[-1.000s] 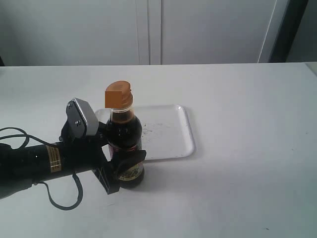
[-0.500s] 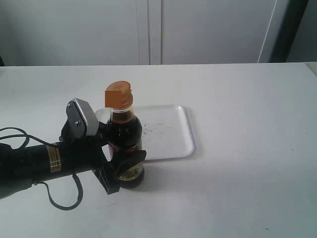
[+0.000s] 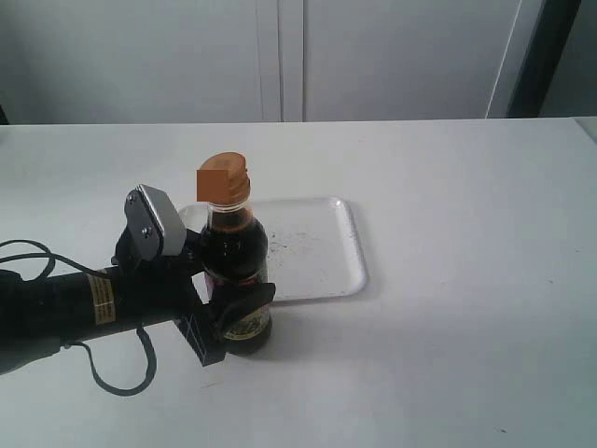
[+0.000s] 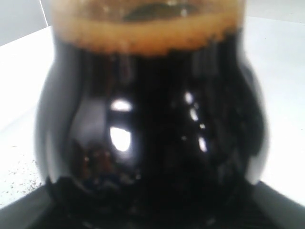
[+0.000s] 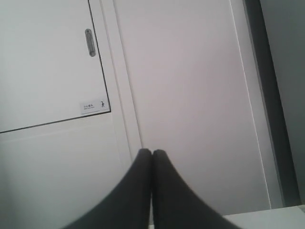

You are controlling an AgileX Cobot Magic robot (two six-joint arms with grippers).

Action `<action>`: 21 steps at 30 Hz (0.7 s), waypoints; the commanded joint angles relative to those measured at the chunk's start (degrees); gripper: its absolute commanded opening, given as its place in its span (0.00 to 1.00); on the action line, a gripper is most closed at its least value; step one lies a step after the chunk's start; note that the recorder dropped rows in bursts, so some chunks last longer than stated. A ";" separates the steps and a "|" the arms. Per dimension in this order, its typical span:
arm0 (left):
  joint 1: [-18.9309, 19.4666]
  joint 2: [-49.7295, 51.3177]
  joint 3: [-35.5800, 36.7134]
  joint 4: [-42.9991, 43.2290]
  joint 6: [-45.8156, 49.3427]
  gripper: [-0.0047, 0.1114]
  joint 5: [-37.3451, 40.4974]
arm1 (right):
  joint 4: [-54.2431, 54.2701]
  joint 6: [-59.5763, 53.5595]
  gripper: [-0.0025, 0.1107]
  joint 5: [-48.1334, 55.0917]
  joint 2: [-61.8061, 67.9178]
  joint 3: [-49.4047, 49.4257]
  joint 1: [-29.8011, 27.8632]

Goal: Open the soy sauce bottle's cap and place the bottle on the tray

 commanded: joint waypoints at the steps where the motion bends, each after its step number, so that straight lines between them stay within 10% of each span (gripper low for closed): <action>1: -0.40 -0.09 0.05 -0.05 1.14 0.04 -0.18 | -2.45 0.15 0.02 -1.98 8.07 -4.97 -0.04; 21: -0.40 -0.09 0.05 -0.15 1.11 0.04 -0.18 | -15.53 4.00 0.02 -8.17 39.14 -25.00 4.91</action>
